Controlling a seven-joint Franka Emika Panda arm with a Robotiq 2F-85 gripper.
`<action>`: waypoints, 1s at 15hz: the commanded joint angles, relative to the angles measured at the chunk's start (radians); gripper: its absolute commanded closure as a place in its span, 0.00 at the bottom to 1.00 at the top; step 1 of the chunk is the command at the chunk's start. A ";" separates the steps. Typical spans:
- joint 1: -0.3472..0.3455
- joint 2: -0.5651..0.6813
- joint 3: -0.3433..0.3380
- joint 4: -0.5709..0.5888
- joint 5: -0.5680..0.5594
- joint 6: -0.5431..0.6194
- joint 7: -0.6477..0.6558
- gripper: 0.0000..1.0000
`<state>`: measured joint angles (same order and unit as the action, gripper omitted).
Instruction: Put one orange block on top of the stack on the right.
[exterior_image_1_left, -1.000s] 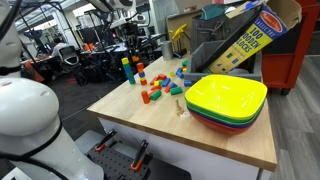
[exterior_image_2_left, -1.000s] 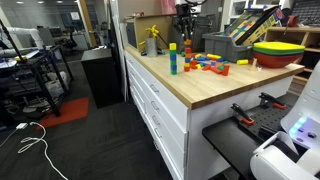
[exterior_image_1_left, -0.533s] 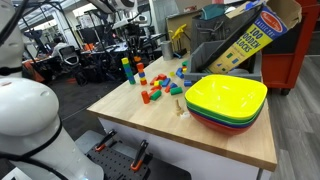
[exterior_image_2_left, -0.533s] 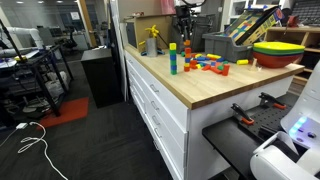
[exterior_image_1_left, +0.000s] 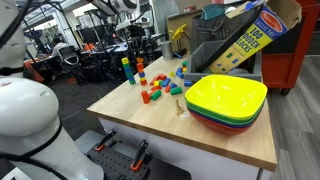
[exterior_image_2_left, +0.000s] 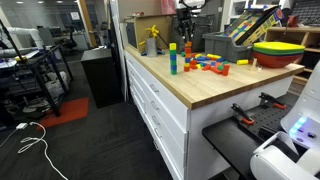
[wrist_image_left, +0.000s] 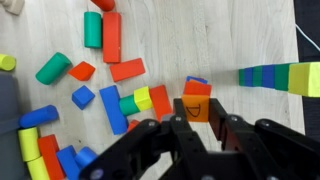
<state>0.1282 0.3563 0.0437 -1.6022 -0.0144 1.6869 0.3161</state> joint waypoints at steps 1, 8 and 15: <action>-0.003 0.011 -0.005 0.029 -0.011 -0.028 -0.023 0.93; -0.002 0.013 -0.003 0.024 -0.006 -0.033 -0.024 0.93; -0.001 0.011 -0.002 0.021 -0.003 -0.038 -0.023 0.93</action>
<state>0.1286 0.3666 0.0428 -1.6017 -0.0157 1.6861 0.3161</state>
